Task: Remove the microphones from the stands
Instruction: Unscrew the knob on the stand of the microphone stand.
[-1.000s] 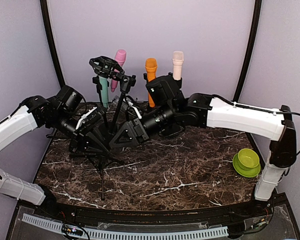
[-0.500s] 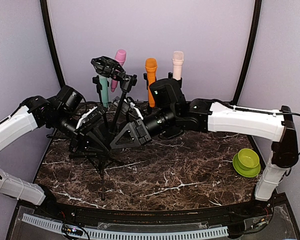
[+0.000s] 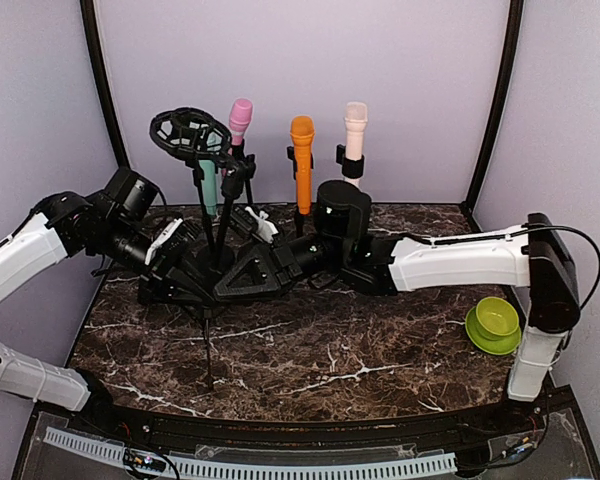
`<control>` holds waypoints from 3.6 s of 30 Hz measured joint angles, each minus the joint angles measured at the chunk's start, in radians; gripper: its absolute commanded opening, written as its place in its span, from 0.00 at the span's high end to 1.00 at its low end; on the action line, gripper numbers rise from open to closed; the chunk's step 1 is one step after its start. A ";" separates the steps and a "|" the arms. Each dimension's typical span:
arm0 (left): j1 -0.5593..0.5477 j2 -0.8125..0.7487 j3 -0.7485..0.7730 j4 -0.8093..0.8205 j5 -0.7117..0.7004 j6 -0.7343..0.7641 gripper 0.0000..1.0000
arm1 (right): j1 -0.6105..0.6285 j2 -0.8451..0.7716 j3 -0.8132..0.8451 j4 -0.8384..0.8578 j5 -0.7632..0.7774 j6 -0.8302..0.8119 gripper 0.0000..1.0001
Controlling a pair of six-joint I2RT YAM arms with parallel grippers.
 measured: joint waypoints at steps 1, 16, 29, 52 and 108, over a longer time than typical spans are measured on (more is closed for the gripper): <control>0.000 -0.008 0.000 0.011 -0.006 0.026 1.00 | 0.000 0.023 -0.005 0.106 -0.018 0.089 1.00; -0.006 -0.122 -0.101 0.231 -0.006 0.473 1.00 | 0.046 0.237 0.072 0.795 -0.111 0.743 1.00; -0.008 -0.159 -0.171 0.406 -0.002 0.684 1.00 | 0.053 0.257 0.069 0.858 -0.120 0.817 0.54; -0.007 -0.021 -0.092 0.286 0.099 -0.465 1.00 | -0.048 -0.064 0.222 -0.802 0.137 -0.609 0.42; -0.006 -0.044 -0.100 0.225 0.074 -0.324 1.00 | -0.039 -0.041 0.290 -0.815 0.049 -0.517 1.00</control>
